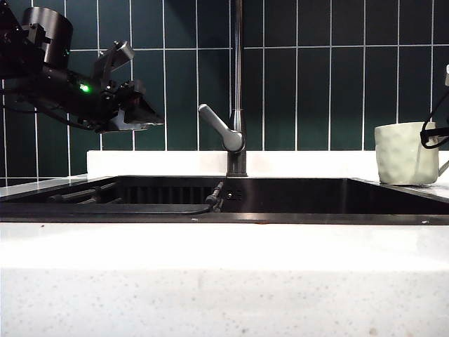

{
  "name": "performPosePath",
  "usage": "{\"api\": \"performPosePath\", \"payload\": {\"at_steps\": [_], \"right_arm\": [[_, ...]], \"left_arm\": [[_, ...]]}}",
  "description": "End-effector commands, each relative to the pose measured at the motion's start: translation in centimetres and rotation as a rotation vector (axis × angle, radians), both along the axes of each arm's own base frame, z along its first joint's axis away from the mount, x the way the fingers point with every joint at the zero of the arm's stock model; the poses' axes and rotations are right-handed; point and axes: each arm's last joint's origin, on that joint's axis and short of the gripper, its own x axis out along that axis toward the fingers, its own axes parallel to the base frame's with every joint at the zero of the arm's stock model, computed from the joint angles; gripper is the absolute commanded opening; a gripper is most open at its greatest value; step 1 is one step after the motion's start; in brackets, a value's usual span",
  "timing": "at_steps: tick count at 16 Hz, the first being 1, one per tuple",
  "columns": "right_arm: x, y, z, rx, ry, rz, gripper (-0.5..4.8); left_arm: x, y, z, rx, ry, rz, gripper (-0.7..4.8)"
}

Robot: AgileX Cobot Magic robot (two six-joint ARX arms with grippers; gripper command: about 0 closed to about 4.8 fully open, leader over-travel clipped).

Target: Pick up the mug next to the sink, go to the faucet to get some water, pour the water into the sink, and finally put the mug back to its place.

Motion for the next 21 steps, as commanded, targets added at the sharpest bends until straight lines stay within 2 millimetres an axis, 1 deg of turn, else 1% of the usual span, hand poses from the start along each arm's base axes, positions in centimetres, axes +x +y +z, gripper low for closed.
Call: {"api": "performPosePath", "payload": {"at_steps": [1, 7, 10, 12, 16, 21], "right_arm": [[-0.2, 0.1, 1.7, -0.011, -0.078, 0.006, -0.01], [-1.0, 0.2, 4.1, -0.024, -0.164, 0.007, -0.01], [-1.2, 0.3, 4.5, -0.018, -0.177, 0.011, -0.01], [-1.1, 0.5, 4.6, 0.026, -0.189, 0.042, -0.01], [-0.5, 2.2, 5.5, 0.065, -0.213, 0.157, -0.01], [0.7, 5.4, 7.8, 0.069, -0.271, 0.277, -0.01]], "left_arm": [[0.0, 0.0, 0.3, -0.009, -0.009, -0.008, 2.41], [0.0, -0.1, 0.5, -0.015, -0.023, -0.031, 2.41], [0.0, -0.1, 0.6, -0.021, -0.022, -0.029, 2.41], [0.1, -0.1, 0.9, -0.022, -0.032, -0.029, 2.41], [0.4, -0.1, 1.7, -0.025, -0.056, -0.032, 2.41], [1.6, -0.4, 1.9, -0.028, -0.044, -0.06, 2.41]]}}
